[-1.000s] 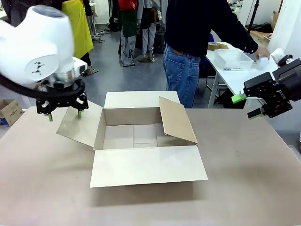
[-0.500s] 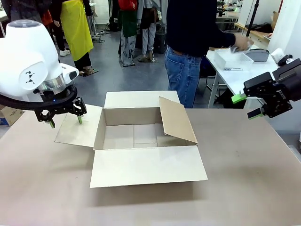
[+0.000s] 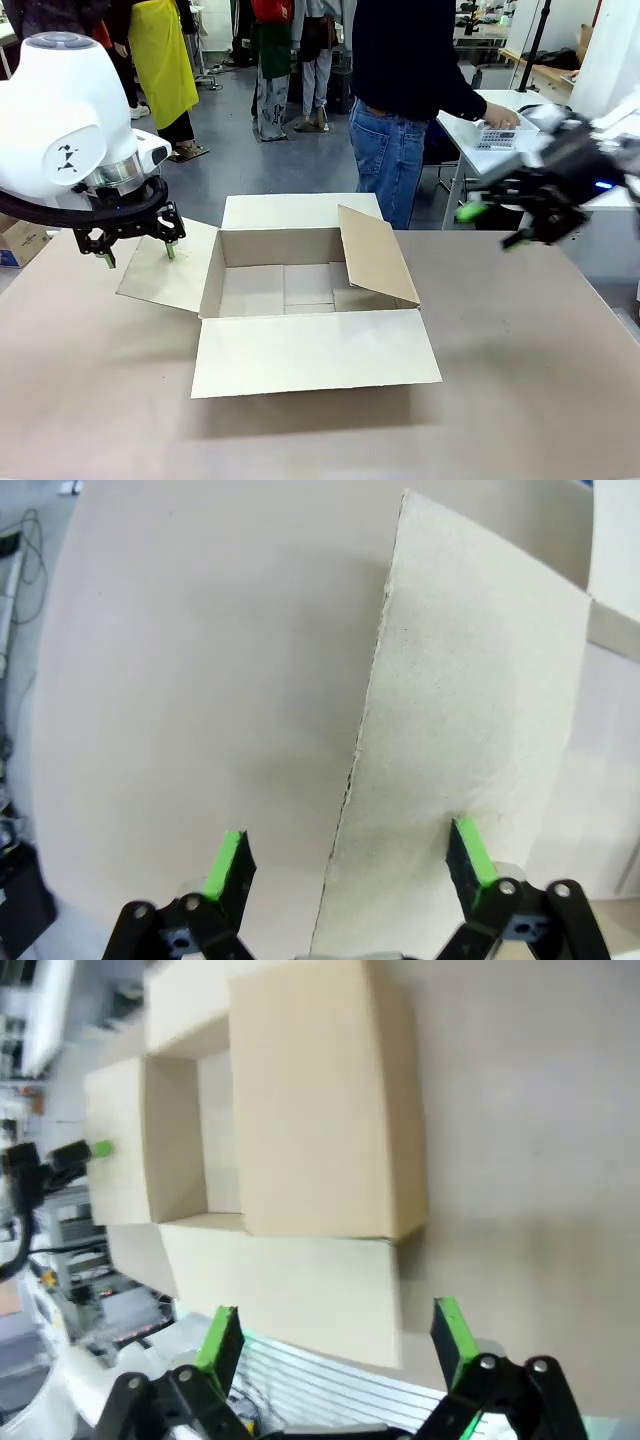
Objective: Pack the gift set into the box.
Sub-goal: Place both hands on the side flaps of the Package Box and spread them outward.
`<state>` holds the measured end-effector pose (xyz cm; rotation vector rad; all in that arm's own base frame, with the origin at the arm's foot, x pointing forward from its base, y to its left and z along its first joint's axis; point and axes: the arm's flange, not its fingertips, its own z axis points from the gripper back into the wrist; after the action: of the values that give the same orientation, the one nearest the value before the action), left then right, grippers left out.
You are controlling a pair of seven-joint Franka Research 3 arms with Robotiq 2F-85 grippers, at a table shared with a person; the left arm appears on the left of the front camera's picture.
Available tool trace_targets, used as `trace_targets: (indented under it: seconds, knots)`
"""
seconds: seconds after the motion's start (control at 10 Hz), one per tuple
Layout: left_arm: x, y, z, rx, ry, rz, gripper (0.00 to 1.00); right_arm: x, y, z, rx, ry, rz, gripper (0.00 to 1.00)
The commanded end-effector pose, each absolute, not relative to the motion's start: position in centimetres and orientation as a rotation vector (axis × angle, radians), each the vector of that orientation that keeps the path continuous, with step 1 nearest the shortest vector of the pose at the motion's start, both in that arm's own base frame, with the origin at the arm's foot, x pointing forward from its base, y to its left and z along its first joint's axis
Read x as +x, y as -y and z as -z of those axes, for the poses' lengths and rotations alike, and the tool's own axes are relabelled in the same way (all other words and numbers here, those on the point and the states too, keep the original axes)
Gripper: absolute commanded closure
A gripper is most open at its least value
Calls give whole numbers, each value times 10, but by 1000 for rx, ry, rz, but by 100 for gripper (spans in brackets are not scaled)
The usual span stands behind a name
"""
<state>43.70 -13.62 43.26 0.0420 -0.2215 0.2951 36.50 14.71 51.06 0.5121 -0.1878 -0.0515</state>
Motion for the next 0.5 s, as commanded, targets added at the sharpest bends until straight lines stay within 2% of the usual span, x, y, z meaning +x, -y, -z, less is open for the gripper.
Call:
trace_targets:
  seconds: [0.0, 0.1, 0.2, 0.3, 0.4]
  knots:
    - [437, 136, -434, 64, 231, -309, 0, 392, -277, -527, 203, 173, -18, 0]
    - [437, 136, -434, 64, 231, -309, 0, 373, -302, -517, 144, 239, -84, 0]
    - [437, 136, -434, 64, 231, -309, 0, 358, -284, -504, -40, 360, -197, 0]
    - [437, 136, -434, 64, 231, -309, 0, 351, -300, -516, 286, 207, -67, 0]
    - [437, 136, -434, 64, 231, -309, 0, 344, -324, -509, 154, 252, -158, 0]
